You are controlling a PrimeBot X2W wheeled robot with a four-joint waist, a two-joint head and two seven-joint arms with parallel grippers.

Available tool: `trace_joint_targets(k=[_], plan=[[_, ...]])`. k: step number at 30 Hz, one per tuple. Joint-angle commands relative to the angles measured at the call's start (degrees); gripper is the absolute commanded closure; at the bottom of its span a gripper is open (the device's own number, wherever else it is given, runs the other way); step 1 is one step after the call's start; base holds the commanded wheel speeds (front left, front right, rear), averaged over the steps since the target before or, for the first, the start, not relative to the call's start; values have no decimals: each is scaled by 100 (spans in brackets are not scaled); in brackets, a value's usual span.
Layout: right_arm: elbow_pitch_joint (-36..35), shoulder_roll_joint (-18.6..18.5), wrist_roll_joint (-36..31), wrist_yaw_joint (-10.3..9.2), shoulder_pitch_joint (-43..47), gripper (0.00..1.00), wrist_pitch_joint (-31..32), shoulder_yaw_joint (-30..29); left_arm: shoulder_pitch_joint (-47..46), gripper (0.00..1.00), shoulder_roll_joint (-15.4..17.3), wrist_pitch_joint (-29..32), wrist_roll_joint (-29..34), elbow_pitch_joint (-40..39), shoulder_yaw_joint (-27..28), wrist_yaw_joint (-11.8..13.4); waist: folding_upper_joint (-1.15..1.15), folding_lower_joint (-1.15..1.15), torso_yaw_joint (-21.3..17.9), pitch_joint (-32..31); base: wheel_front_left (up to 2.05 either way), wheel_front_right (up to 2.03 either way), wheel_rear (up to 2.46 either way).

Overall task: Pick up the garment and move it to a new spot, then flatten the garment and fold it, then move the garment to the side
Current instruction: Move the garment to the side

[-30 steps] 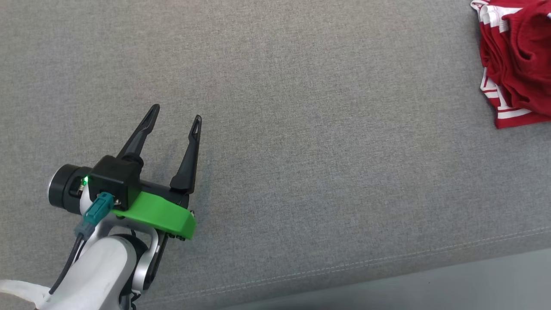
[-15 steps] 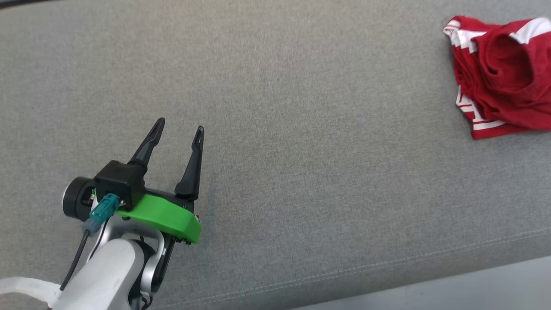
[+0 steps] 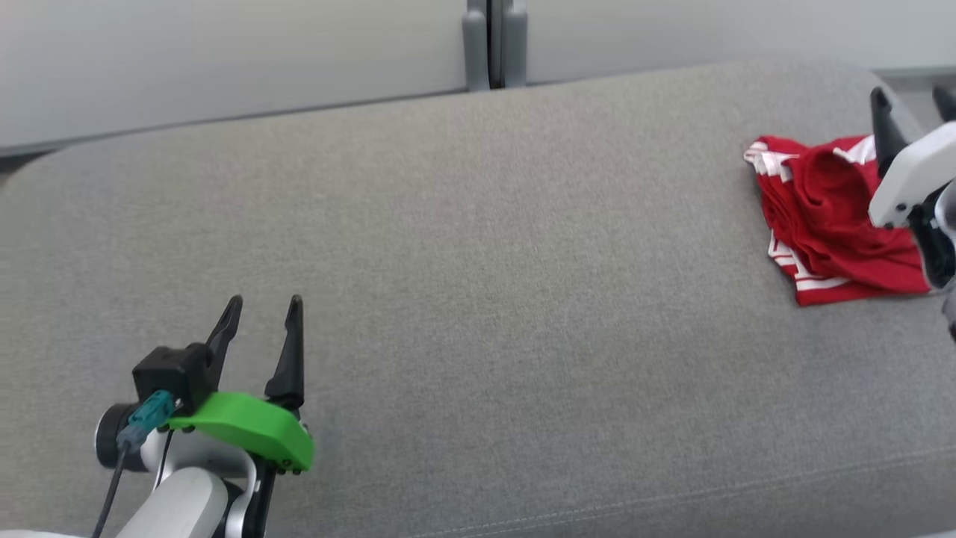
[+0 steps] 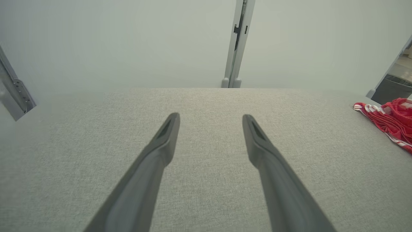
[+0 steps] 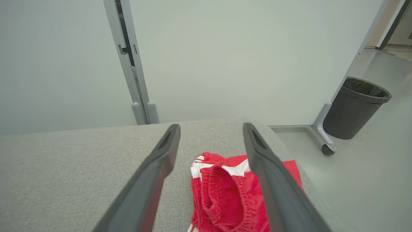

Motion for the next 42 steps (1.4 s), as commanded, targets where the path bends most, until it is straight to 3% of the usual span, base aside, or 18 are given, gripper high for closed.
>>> trace_joint_targets(k=[1, 12, 17, 22, 34, 42], plan=[[-52, 12, 50, -3, 139, 0, -55, 1, 96, 0, 54, -43, -50, 26, 39, -7, 0, 0, 277, -447, 0, 0, 0], [-737, 349, 283, -3, 1112, 0, -376, -172, 353, 0, 396, -178, -184, 225, 324, -62, 0, 0, 543, -703, 0, 0, 0], [-1062, 695, 195, -3, 1605, 0, -360, -382, 464, 0, 476, -207, -228, 209, 350, -96, 0, 0, 575, -775, 0, 0, 0], [-1517, 1042, -2, -3, 2168, 0, -283, -620, 643, 0, 478, -245, -250, 65, 423, 67, 0, 0, 573, -853, 0, 0, 0], [-3299, 2135, -964, -3, 3769, 0, 98, -1350, 1128, 0, 491, -224, -231, -339, 362, 295, 0, 0, 569, -963, 0, 0, 0], [-4402, 2354, -1130, -3, 4607, 0, 521, -1539, 1121, 0, 434, -222, -276, -233, 289, 214, 0, 0, 552, -994, 0, 0, 0]])
